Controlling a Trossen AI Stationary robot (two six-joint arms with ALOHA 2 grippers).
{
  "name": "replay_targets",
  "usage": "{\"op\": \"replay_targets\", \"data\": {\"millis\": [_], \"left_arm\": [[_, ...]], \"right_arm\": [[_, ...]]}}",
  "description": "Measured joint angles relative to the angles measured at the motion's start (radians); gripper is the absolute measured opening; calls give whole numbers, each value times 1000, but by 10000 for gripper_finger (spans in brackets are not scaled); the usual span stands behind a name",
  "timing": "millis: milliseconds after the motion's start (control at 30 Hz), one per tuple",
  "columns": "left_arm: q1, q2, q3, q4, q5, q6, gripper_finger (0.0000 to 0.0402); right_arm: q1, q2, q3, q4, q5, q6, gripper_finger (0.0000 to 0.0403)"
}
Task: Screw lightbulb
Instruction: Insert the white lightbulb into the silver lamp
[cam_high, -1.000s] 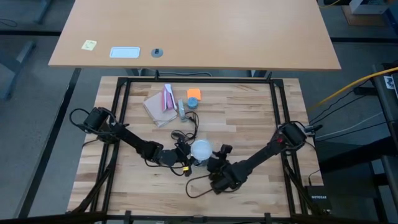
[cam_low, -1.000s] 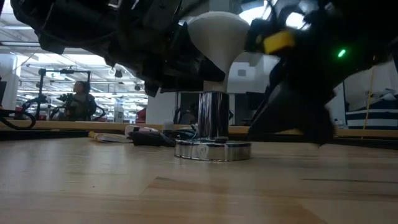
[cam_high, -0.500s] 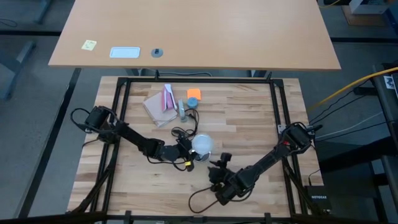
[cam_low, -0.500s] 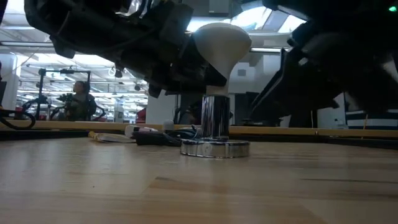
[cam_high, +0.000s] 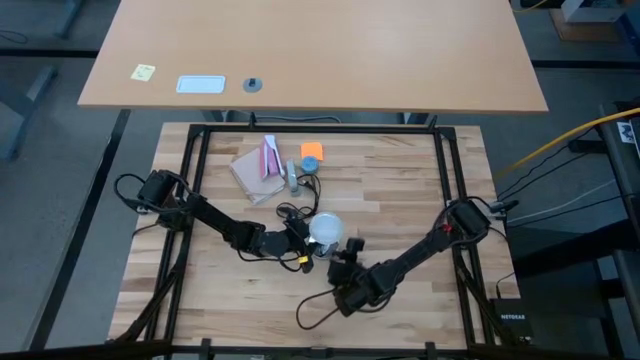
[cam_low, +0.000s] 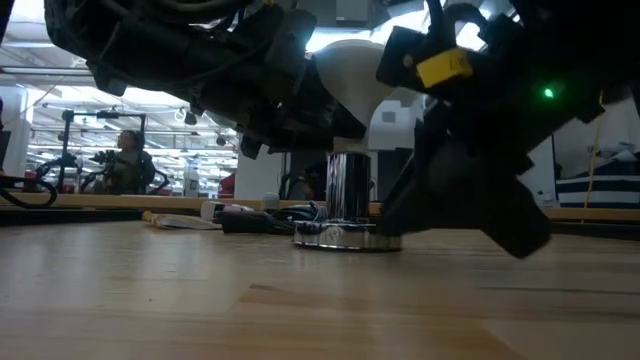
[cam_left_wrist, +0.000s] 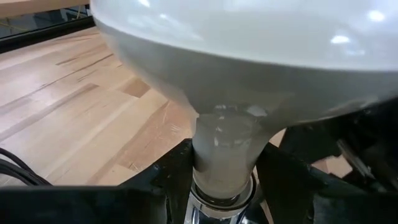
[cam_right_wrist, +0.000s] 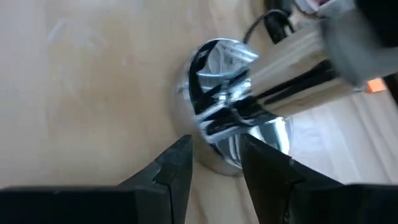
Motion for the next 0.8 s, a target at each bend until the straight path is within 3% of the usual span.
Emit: {"op": "replay_targets", "data": {"millis": [533,800], "left_arm": [[-5,-1,0,-27,-1,-2,159],[-9,-2,2,-32,30,-9,159]], "right_arm": [[-50,24,4,-125,70,23,138],[-66,25,1,-223,213,11,138]]}}
